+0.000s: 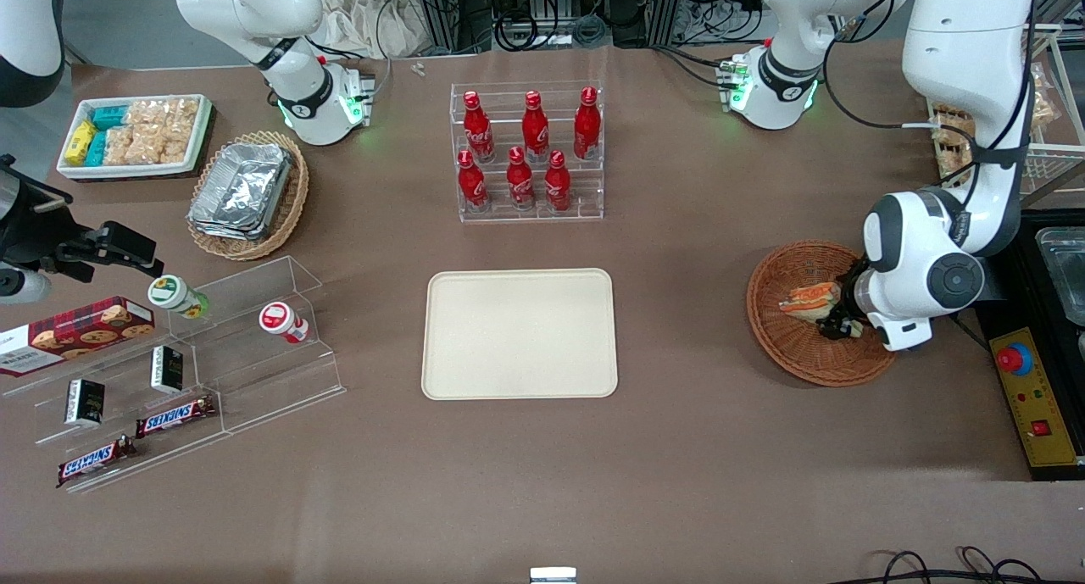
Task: Place sandwich from basket to tray
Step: 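Lower the left gripper over the wrapped sandwich in the wicker basket, then close the left gripper on the sandwich and lift it from the basket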
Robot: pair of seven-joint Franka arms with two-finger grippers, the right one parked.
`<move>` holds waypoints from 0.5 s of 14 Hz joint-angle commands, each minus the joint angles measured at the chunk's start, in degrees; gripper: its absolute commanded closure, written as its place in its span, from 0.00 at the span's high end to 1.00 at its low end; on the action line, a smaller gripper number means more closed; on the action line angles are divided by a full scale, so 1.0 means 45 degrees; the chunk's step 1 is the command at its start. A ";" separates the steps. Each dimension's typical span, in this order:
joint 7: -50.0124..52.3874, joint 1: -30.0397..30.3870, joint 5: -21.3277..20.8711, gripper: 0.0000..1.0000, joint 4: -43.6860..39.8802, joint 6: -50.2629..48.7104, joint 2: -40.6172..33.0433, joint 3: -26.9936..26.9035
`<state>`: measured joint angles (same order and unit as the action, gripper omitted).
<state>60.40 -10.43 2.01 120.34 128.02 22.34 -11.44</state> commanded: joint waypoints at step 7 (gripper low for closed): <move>-0.0548 -0.0183 -0.0017 0.00 -0.1445 -0.3011 -0.2382 -0.0017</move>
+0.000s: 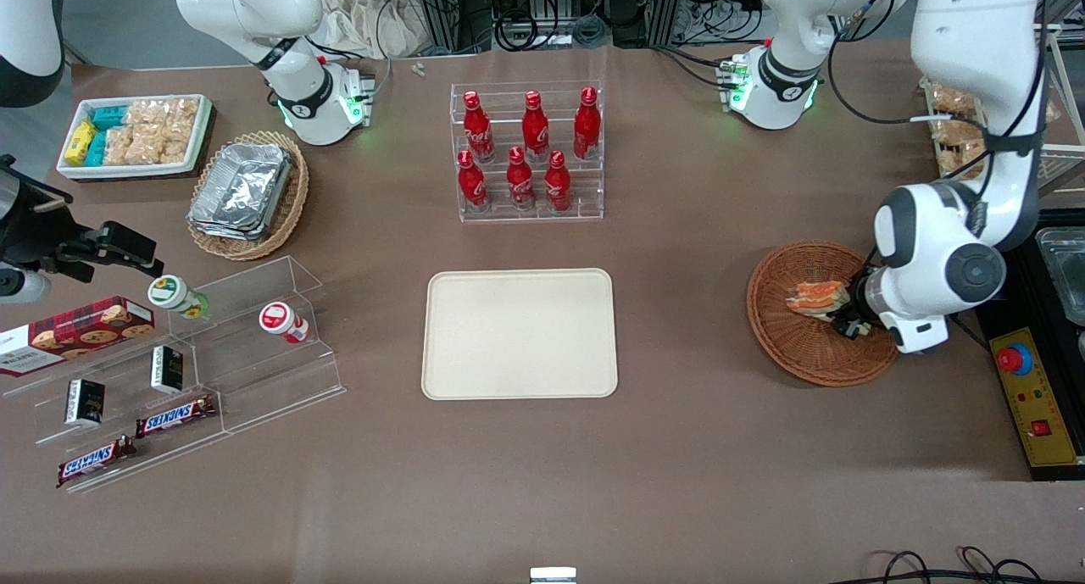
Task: Place sandwich from basket to tray
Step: 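Close the left gripper on the sandwich and lift it from the basket, then carry the held sandwich with the left gripper over the cream tray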
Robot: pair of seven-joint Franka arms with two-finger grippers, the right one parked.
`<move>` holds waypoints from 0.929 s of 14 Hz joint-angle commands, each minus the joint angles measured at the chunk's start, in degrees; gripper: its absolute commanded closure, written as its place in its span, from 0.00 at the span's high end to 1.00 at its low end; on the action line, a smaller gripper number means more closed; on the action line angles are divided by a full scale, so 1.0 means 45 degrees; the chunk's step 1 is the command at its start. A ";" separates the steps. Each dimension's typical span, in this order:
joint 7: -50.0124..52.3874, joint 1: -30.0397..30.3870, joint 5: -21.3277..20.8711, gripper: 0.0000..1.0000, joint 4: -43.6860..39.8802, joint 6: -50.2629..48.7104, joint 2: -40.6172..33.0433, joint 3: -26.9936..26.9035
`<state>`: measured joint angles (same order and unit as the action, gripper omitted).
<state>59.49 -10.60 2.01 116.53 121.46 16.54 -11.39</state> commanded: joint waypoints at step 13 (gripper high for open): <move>-0.4742 -0.0339 -0.1455 0.00 -0.6050 -0.4904 0.0675 0.6684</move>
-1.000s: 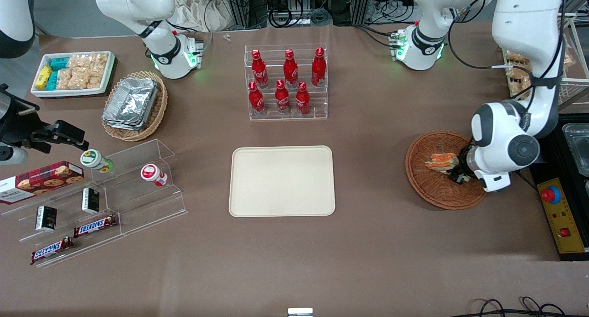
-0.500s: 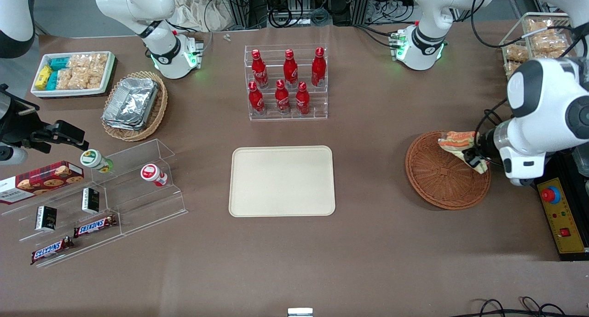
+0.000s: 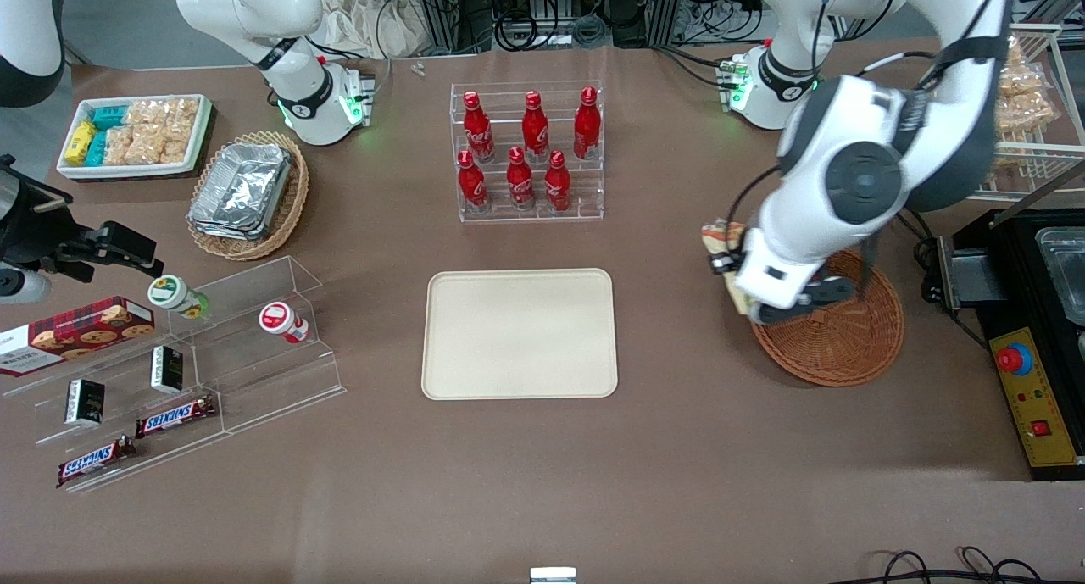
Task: Place sandwich from basket to tray
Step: 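Carry the held sandwich with the left gripper over the cream tray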
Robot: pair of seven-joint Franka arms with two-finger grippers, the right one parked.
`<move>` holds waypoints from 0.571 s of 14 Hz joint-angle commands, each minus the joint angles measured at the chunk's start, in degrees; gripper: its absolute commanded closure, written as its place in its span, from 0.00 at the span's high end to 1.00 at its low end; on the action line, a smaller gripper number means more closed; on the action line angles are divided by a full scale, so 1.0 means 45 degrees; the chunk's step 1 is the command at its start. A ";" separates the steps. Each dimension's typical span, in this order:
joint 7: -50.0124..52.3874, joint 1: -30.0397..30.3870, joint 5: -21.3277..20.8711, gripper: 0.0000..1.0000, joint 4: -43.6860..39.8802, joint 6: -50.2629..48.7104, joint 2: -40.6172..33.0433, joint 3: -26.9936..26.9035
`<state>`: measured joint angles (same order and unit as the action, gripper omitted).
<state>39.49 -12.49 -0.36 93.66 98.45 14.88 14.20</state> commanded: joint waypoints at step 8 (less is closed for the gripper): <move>-0.1393 -0.0794 -0.2532 0.00 -0.2297 0.3060 0.5069 0.2374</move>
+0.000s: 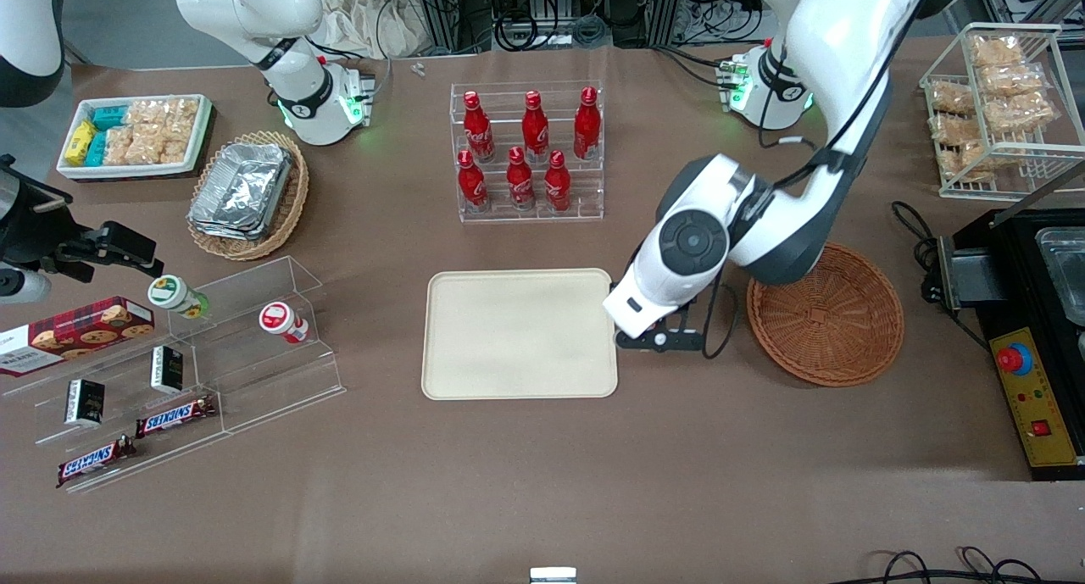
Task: Place sandwich from basket to tray
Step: 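Carry the held sandwich with the left gripper over the cream tray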
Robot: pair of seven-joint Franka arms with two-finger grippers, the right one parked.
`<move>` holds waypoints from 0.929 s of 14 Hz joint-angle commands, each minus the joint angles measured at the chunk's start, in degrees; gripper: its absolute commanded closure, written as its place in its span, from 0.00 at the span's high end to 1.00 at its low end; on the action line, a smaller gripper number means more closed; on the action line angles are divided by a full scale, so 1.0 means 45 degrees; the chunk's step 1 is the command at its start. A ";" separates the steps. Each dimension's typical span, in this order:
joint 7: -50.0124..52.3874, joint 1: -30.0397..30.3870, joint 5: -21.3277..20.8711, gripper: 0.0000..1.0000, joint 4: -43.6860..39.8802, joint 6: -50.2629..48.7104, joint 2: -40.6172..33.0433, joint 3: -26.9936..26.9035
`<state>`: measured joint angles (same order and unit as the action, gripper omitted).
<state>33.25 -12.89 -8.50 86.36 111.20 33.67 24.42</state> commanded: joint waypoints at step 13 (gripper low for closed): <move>0.1185 -0.1179 -0.1665 0.00 -0.0384 0.3470 0.2868 0.0082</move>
<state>37.11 -17.81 -14.57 85.83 125.37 45.30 24.66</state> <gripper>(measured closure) 0.806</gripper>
